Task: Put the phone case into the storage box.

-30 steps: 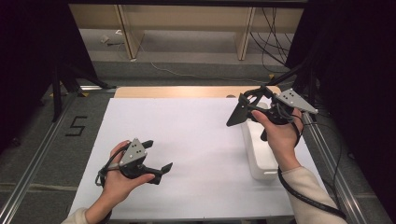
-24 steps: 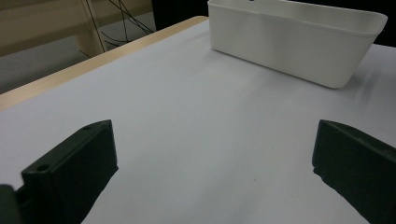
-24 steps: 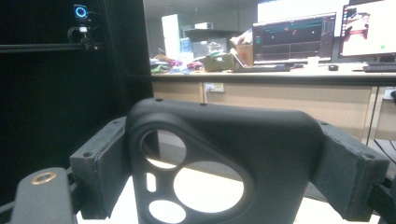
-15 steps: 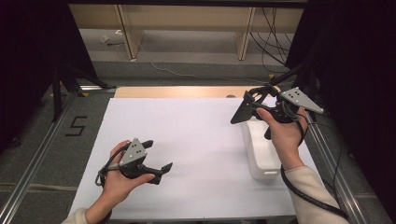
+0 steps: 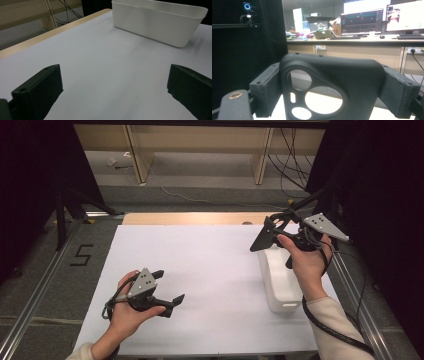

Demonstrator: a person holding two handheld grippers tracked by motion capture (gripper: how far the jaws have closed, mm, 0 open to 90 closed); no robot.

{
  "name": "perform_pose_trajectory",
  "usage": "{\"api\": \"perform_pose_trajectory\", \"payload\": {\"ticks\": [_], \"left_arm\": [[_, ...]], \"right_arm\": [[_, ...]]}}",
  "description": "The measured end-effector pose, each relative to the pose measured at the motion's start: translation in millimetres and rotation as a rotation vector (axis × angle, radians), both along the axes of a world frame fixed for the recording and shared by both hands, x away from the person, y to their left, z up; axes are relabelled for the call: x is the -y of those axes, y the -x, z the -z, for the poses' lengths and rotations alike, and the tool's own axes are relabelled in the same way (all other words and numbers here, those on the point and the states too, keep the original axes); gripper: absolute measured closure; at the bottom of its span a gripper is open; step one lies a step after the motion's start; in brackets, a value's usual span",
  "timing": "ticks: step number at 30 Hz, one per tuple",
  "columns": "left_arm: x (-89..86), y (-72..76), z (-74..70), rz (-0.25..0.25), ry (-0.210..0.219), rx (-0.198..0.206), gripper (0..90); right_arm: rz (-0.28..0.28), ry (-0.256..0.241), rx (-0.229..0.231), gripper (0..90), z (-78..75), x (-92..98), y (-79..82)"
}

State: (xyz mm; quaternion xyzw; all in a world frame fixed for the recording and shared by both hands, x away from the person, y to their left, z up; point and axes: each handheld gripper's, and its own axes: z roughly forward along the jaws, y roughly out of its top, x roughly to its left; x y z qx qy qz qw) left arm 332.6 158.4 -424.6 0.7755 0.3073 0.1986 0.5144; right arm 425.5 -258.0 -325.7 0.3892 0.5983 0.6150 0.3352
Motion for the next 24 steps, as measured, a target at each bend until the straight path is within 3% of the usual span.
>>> {"api": "perform_pose_trajectory", "payload": {"ticks": [24], "left_arm": [[-0.1,-0.4,0.1,0.002,-0.002,0.001,0.0]], "right_arm": [[0.034,-0.001,-0.001,15.8,-1.4,10.9,-2.4]]}}
